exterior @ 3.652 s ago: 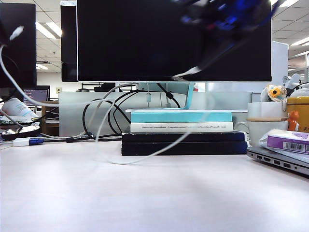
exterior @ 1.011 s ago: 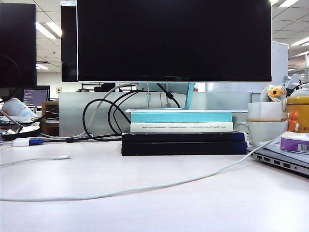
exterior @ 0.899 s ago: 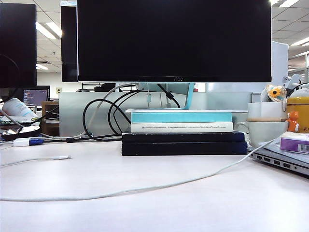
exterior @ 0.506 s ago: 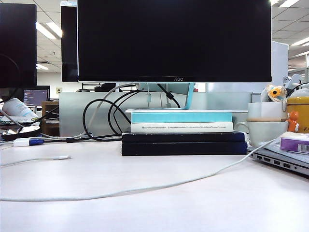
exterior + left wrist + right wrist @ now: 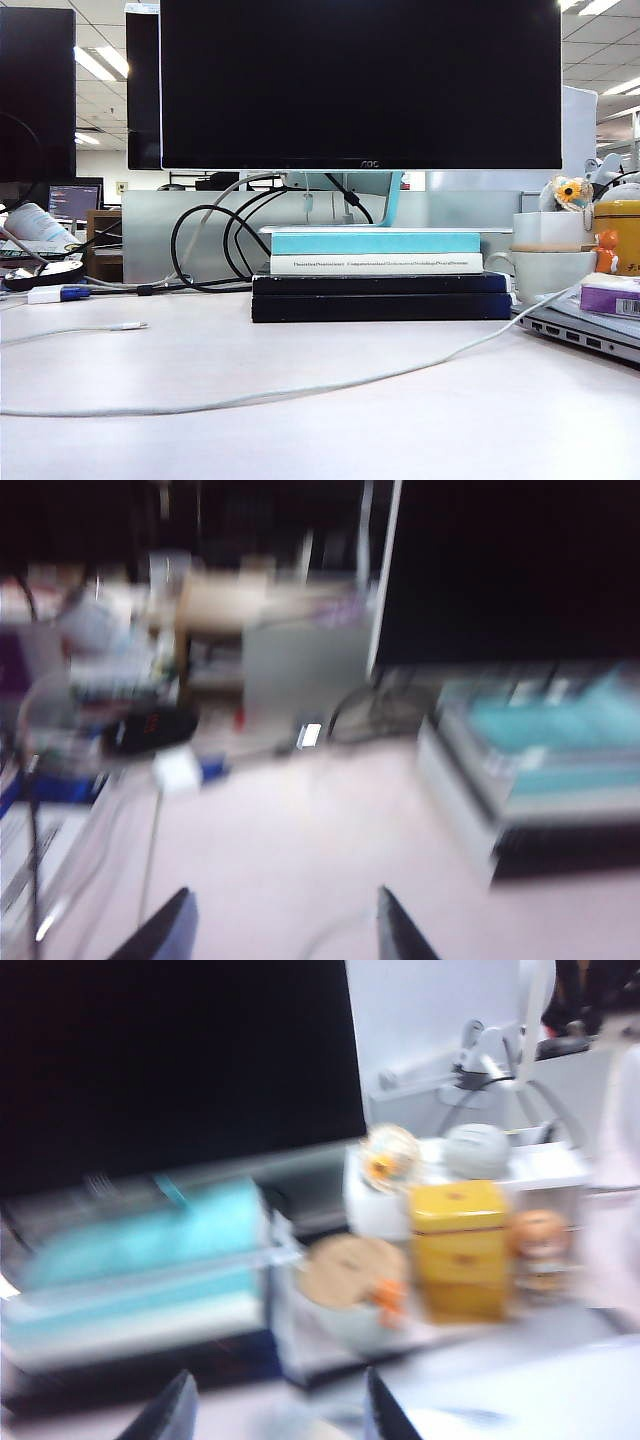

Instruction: Unfold the white charging cable into a straight cable.

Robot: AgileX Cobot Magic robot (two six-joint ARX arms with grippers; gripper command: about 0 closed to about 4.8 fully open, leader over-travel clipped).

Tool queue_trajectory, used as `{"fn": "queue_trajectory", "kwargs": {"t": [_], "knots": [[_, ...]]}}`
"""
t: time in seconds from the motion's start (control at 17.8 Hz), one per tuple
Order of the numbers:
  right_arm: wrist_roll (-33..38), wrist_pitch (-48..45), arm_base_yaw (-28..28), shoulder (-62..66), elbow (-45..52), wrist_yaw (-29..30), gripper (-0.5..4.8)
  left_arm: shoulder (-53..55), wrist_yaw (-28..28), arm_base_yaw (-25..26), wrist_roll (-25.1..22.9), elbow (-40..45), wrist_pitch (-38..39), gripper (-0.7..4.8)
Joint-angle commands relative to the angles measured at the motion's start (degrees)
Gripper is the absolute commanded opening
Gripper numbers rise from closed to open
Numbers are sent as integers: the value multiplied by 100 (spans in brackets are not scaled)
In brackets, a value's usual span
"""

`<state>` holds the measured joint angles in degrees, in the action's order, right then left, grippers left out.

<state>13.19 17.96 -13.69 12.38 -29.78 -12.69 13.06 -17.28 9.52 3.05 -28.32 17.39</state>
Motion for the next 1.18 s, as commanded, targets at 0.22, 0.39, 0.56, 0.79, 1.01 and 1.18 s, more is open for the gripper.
{"fn": "queue_trajectory", "kwargs": {"t": [0.22,0.39,0.56,0.79,1.01,1.18], "knots": [[514,-1523,-7,-302,1117,776,156,-1147,507,4,1088,988,-426,168],[675,-2323,-2,-667,1729,748,85,-1300,505,2,1115,1300,-428,152],[664,-2487,7,-1239,2181,527,56,-1300,505,2,1049,1373,-520,152],[651,-2083,39,-1228,2461,485,39,-1300,282,-4,940,1698,-822,152],[476,-1980,197,-1228,2804,216,-1,-1303,-94,-2,918,2098,-761,104],[363,-1910,310,-1228,2889,227,-1,-1303,-76,-2,776,2181,-535,-6]]}}
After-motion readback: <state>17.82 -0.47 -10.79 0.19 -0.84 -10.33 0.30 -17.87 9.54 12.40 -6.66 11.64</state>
